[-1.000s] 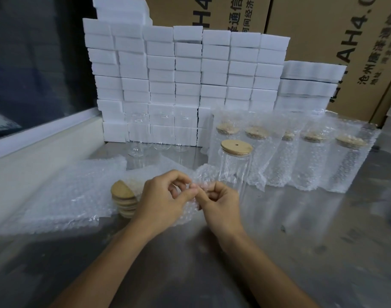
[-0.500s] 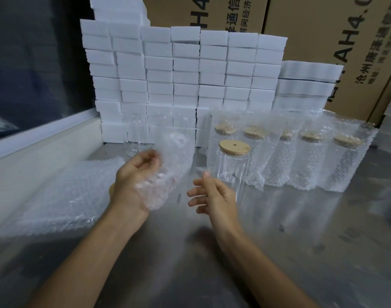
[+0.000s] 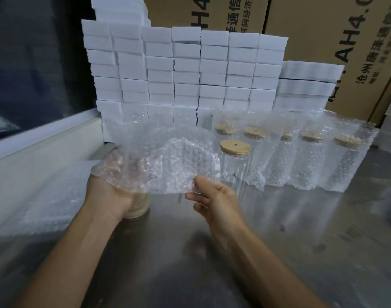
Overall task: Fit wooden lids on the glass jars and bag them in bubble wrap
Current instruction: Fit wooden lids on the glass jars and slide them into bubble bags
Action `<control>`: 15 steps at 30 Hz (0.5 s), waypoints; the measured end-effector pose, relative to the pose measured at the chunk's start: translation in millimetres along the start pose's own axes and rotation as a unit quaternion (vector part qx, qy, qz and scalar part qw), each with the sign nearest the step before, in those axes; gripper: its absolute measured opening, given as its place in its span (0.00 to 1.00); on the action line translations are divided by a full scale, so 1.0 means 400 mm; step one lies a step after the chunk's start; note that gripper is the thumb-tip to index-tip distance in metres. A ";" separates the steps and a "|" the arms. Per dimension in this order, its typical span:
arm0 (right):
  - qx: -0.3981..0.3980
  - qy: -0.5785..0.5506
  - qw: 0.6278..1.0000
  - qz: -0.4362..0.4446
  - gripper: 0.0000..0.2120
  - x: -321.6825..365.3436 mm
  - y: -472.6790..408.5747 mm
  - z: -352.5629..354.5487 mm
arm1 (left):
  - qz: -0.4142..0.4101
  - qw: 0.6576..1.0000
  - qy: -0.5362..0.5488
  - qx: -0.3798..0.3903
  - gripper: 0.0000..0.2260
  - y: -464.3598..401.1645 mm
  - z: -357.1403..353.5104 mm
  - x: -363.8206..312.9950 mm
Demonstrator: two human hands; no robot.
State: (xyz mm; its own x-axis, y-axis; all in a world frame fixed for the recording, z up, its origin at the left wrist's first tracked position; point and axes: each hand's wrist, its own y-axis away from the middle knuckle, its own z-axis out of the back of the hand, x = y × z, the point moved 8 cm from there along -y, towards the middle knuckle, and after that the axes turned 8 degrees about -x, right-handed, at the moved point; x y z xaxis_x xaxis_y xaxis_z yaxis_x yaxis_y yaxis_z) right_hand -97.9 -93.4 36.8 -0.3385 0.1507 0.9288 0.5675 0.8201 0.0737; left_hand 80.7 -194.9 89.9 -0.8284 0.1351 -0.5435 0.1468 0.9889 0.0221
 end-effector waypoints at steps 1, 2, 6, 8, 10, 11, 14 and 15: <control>-0.016 0.018 1.000 0.016 0.08 0.004 0.001 0.009 | -0.041 0.998 -0.023 -0.041 0.07 -0.010 0.019 -0.017; -0.027 0.031 0.999 0.027 0.08 0.005 0.001 0.018 | -0.106 0.988 -0.058 -0.095 0.07 -0.014 0.043 -0.046; -0.061 0.019 0.997 0.036 0.07 0.001 0.002 0.037 | -0.443 0.846 -0.266 -0.128 0.06 0.069 0.020 -0.161; -0.067 -0.020 0.997 0.037 0.08 0.001 0.006 0.035 | -0.571 0.723 -0.385 -0.046 0.05 0.132 -0.050 -0.148; -0.074 -0.058 0.995 0.040 0.13 0.000 0.008 0.034 | -0.621 0.625 -0.468 0.057 0.01 0.171 -0.107 -0.082; -0.075 -0.064 0.994 0.047 0.14 0.001 0.009 0.034 | -0.619 0.602 -0.495 0.100 0.03 0.182 -0.124 -0.041; -0.057 -0.002 0.992 0.112 0.13 0.018 0.013 0.022 | -0.516 0.632 -0.546 0.191 0.08 0.183 -0.133 0.072; -0.049 0.045 0.986 0.150 0.11 0.025 0.018 0.016 | -0.459 0.667 -0.553 0.196 0.11 0.173 -0.125 0.098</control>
State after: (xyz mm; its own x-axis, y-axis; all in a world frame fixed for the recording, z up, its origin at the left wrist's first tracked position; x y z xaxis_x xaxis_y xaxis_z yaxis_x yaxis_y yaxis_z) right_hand -102.1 -82.5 44.5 -0.0792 0.3254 0.9423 0.7040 0.6875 -0.1783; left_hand 31.5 -118.1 112.1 0.2073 -0.8589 -0.4683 0.1611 0.5022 -0.8496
